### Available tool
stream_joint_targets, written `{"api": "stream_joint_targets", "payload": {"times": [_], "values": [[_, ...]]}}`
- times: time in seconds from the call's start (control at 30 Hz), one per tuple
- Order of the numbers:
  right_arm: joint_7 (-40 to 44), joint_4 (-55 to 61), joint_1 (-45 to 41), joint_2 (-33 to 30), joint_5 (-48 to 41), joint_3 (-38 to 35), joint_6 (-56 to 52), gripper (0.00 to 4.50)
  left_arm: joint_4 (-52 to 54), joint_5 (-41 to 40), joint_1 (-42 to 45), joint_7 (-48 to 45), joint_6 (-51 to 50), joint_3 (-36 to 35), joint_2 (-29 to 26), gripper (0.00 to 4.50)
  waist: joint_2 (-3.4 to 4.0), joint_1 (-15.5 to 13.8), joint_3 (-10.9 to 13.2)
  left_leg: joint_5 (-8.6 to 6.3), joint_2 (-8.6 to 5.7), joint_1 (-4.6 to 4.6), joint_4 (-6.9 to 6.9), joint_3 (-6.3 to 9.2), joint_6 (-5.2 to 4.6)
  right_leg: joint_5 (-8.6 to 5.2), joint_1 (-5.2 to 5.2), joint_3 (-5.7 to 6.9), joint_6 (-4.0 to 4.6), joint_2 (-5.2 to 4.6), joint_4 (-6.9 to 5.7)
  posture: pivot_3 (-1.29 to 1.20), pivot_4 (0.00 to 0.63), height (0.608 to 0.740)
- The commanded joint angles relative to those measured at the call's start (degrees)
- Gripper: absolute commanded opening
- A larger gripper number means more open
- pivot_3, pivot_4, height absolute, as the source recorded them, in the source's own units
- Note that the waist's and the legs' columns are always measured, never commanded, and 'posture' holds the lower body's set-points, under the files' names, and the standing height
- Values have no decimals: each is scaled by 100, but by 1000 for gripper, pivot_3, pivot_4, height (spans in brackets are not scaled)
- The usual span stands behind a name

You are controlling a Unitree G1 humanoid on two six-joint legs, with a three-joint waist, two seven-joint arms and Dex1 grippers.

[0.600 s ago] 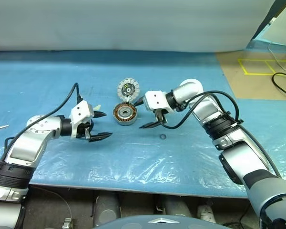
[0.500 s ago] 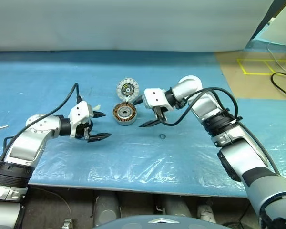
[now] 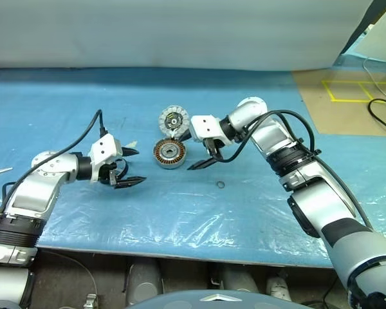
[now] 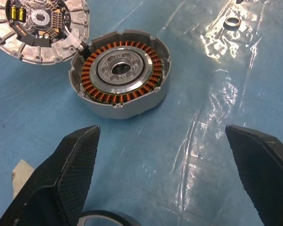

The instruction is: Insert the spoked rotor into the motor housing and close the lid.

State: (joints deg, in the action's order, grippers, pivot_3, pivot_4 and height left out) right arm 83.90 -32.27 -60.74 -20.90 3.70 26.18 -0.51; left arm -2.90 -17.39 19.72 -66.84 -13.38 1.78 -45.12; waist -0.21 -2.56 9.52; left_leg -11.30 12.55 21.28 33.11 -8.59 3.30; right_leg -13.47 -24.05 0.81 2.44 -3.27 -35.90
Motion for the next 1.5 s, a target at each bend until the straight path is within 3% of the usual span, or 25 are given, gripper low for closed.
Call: {"api": "stream_joint_targets", "payload": {"times": [0.03,0.33,0.8,1.33,1.43,1.5], "values": [[161,-116,-309,107,-2,-6,-8,4459,171,-182,45,-77,-24,-239,-84,4500,0,10,0,0,1,0,0,0,0,0,0,1,2,0,0,0,150,740],[-48,-892,-470,500,294,50,621,4459,267,-182,-124,-31,30,-338,-123,4500,0,4,0,0,10,7,0,1,0,-4,-2,17,13,0,0,0,150,740],[-1021,-3119,-1146,1422,1161,180,1379,4459,640,-190,-451,272,-71,-320,-54,4500,1,14,0,-1,18,17,0,2,1,-10,-10,29,26,0,-3,0,150,740],[-1556,-3671,-1119,1591,1980,452,1866,4459,853,-102,-766,552,-57,-248,7,4500,1,12,1,-14,24,3,22,3,21,-34,-18,32,66,-2,-73,0,150,740],[-1782,-3745,-1143,1646,2066,458,1832,3843,868,-84,-785,608,-40,-205,61,4500,1,16,1,-14,26,-6,22,2,22,-35,-17,32,68,-1,-81,0,150,740],[-1874,-3799,-1211,1644,2140,473,1797,3138,862,-69,-819,634,-12,-187,90,4500,2,19,1,-14,26,-9,22,1,22,-35,-17,30,68,-1,-84,0,150,740]]}}
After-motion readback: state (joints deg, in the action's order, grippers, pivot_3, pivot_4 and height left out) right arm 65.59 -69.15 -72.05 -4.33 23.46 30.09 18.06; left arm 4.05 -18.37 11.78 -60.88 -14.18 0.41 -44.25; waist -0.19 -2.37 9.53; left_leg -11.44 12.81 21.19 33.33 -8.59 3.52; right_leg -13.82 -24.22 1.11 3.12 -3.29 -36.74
